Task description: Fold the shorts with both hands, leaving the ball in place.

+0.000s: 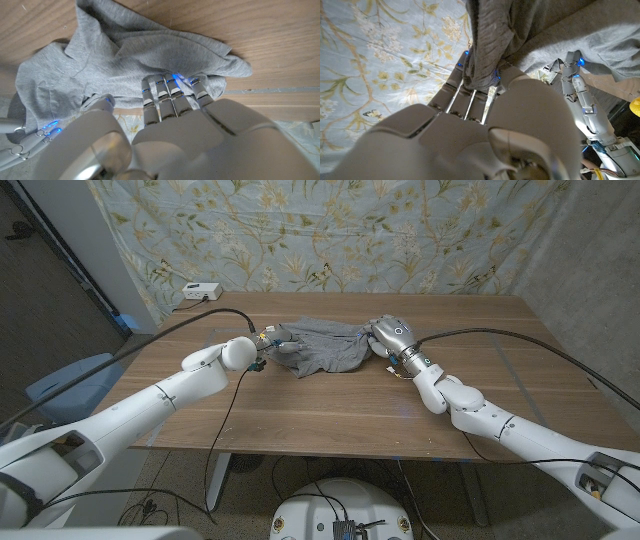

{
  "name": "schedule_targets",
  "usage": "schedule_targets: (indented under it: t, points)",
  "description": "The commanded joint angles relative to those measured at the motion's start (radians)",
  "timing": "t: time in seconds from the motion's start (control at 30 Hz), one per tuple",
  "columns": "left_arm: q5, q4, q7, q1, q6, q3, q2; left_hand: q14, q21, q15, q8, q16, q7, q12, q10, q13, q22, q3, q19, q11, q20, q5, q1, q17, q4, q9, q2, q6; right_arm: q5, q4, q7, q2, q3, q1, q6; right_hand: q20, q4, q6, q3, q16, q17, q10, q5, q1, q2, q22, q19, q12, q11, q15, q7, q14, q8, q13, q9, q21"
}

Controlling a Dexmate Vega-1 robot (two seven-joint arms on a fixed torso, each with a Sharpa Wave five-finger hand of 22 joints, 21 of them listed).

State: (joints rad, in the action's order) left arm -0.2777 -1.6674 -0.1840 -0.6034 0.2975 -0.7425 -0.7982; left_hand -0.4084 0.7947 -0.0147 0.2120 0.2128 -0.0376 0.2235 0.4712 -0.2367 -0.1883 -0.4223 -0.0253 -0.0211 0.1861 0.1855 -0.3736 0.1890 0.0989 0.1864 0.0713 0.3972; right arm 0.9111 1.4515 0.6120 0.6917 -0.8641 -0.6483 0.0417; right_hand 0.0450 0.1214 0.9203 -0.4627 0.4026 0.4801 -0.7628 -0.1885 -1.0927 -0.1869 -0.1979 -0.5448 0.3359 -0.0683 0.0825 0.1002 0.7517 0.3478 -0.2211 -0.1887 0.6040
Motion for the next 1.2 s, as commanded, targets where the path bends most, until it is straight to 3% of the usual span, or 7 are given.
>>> schedule_targets:
  t: [0.03,0.23,0.5,0.7,0.77,0.83,1.2]
  points:
    - [0.012,-0.006,-0.003,-0.006,-0.005,0.003,-0.009,-0.004,-0.002,-0.001,-0.003,0.001,0.0,0.001,0.003,0.0,-0.002,0.004,-0.005,-0.004,0.002,0.005,0.009,0.003,0.001,0.0,0.0,0.009,0.097,-0.058,0.002,-0.022,-0.053,0.109,-0.035,0.013,0.002,0.014,-0.006,-0.003,0.004,-0.001,0.003,-0.018,-0.001,-0.004,-0.001,-0.007,-0.009,0.138,0.001,-0.004,0.002,-0.001,-0.004,0.008]
    - [0.018,-0.009,-0.001,-0.011,-0.003,0.007,-0.012,-0.003,-0.004,-0.001,-0.005,0.0,0.0,0.001,0.004,0.001,-0.002,0.007,-0.006,-0.003,0.003,0.005,0.015,0.003,0.003,0.0,-0.001,0.01,0.153,-0.1,0.014,-0.036,-0.092,0.172,-0.061,0.025,0.006,0.02,-0.005,0.001,0.007,-0.008,0.003,-0.025,0.0,-0.004,-0.003,-0.009,-0.015,0.144,0.002,0.0,0.001,-0.002,-0.005,0.014]
    - [0.038,-0.002,0.001,-0.017,-0.007,0.015,-0.014,-0.003,-0.005,0.004,-0.008,0.0,0.006,0.0,0.003,0.003,-0.002,0.011,-0.002,-0.006,0.003,0.006,0.024,0.003,0.006,0.0,-0.004,0.009,0.264,-0.164,0.068,-0.055,-0.164,0.28,-0.102,0.089,0.03,0.052,0.017,0.051,0.034,-0.049,-0.004,-0.096,0.003,-0.022,-0.069,-0.014,-0.037,0.157,0.008,0.081,0.0,-0.009,-0.018,0.094]
    - [0.052,0.008,0.005,-0.02,-0.012,0.019,-0.013,-0.004,-0.007,0.004,-0.009,0.0,0.008,0.0,0.003,0.004,-0.002,0.014,-0.004,-0.008,0.004,0.007,0.03,0.003,0.009,0.0,-0.004,0.008,0.332,-0.198,0.09,-0.058,-0.219,0.36,-0.159,0.129,0.032,0.075,0.033,0.09,0.065,-0.064,-0.007,-0.134,0.005,-0.039,-0.081,-0.018,-0.048,0.157,0.01,0.15,-0.003,-0.018,-0.022,0.148]
    - [0.056,0.012,0.006,-0.02,-0.015,0.02,-0.013,-0.003,-0.008,0.004,-0.01,0.0,0.013,0.0,0.003,0.005,-0.002,0.016,-0.003,-0.008,0.004,0.007,0.034,0.003,0.011,0.0,-0.003,0.006,0.358,-0.212,0.105,-0.059,-0.241,0.388,-0.183,0.163,0.047,0.093,0.038,0.11,0.09,-0.09,-0.011,-0.183,0.011,-0.055,-0.095,-0.02,-0.047,0.158,0.004,0.185,-0.006,-0.019,-0.024,0.2]
    - [0.057,0.016,0.009,-0.02,-0.018,0.02,-0.012,-0.003,-0.008,0.005,-0.011,0.0,0.013,0.0,0.003,0.005,-0.002,0.017,-0.004,-0.009,0.004,0.007,0.037,0.004,0.012,0.0,-0.003,0.006,0.368,-0.223,0.105,-0.062,-0.257,0.415,-0.213,0.166,0.054,0.129,0.033,0.118,0.107,-0.122,-0.011,-0.239,0.013,-0.069,-0.086,-0.018,-0.041,0.157,-0.002,0.209,-0.002,-0.02,-0.025,0.242]
    - [0.069,0.039,0.013,-0.011,-0.029,0.018,-0.004,-0.001,-0.011,0.008,-0.013,-0.001,0.015,-0.001,0.002,0.007,-0.002,0.023,-0.005,-0.012,0.007,0.009,0.051,0.004,0.019,0.0,-0.003,0.005,0.414,-0.339,0.242,-0.142,-0.338,0.527,-0.287,0.167,0.048,0.157,0.043,0.125,0.127,-0.138,-0.005,-0.278,0.022,-0.082,-0.076,-0.018,-0.052,0.156,0.005,0.233,-0.002,-0.033,-0.026,0.292]
